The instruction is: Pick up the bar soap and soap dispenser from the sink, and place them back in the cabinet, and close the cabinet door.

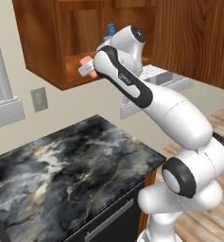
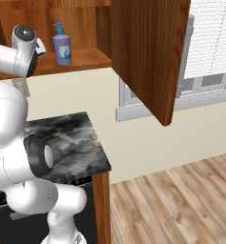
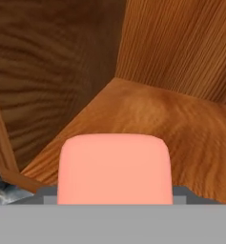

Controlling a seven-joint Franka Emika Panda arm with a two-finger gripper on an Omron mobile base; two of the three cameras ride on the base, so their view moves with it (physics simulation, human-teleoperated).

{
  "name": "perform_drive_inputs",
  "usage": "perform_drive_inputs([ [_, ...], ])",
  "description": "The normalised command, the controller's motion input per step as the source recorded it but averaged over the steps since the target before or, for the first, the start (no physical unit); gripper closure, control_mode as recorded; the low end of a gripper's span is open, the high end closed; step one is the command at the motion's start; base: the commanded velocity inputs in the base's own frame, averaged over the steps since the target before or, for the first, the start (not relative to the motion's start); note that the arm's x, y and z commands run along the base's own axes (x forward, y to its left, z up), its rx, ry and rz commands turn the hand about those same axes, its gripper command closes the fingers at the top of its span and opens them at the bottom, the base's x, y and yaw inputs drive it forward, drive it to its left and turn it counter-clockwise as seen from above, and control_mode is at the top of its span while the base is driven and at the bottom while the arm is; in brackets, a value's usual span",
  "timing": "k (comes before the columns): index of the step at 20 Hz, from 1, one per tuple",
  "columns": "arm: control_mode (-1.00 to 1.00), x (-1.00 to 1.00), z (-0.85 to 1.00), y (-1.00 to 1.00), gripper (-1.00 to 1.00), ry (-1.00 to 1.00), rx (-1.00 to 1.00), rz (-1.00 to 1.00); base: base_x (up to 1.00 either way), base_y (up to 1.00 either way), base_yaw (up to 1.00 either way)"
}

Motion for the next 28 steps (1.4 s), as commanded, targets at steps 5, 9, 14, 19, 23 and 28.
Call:
perform_drive_inputs([
  [5, -1.0, 0.24, -0.04, 0.0, 1.0, 0.0, 0.0, 0.0, 0.0, 0.0, 0.0],
  [9, -1.0, 0.29, -0.07, 0.0, 1.0, 0.0, 0.0, 0.0, 0.0, 0.0, 0.0],
  [14, -1.0, 0.31, -0.09, 0.0, 1.0, 0.0, 0.0, 0.0, 0.0, 0.0, 0.0],
  [19, -1.0, 0.34, -0.09, 0.01, 1.0, 0.0, 0.0, 0.0, 0.0, 0.0, 0.0],
  [23, -1.0, 0.36, -0.13, 0.11, 1.0, 0.0, 0.0, 0.0, 0.0, 0.0, 0.0],
  [28, -1.0, 0.35, -0.12, 0.12, 1.0, 0.0, 0.0, 0.0, 0.0, 0.0, 0.0],
])
